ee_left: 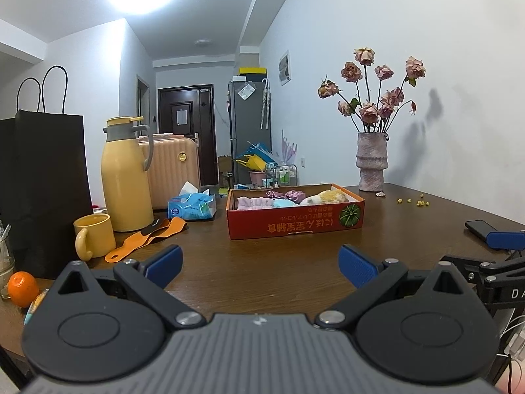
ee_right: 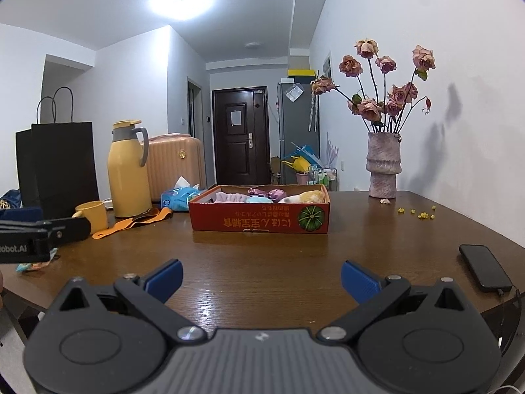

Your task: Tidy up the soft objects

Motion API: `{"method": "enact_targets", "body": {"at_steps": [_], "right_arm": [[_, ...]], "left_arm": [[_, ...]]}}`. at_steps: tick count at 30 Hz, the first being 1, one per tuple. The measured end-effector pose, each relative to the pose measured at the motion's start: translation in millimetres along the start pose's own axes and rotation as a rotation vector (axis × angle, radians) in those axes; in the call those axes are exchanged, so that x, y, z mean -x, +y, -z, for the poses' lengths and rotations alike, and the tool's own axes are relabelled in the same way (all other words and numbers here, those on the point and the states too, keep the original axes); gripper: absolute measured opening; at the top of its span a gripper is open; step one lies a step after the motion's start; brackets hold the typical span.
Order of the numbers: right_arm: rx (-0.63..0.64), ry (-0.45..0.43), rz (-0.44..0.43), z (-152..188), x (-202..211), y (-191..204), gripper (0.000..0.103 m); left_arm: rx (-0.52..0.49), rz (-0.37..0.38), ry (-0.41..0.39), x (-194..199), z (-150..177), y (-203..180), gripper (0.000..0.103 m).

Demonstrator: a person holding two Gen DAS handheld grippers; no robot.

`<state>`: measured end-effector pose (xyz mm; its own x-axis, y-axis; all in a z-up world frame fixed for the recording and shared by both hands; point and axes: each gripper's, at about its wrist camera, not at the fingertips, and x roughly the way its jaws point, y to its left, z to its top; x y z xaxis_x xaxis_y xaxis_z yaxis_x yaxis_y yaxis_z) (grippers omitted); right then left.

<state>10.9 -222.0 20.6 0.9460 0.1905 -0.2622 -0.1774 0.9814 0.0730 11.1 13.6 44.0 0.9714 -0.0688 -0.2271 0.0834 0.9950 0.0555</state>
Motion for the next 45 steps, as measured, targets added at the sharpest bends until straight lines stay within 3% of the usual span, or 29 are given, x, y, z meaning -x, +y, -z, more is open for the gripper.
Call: {"method": "enact_targets", "body": {"at_steps": [45], "right_arm": [[0.006,-0.015,0.017,6.4,-2.8,0.5,0.103]], "left_arm": [[0.007,0.001,0.009,-0.8,2.6,0.7,0.103]]}}
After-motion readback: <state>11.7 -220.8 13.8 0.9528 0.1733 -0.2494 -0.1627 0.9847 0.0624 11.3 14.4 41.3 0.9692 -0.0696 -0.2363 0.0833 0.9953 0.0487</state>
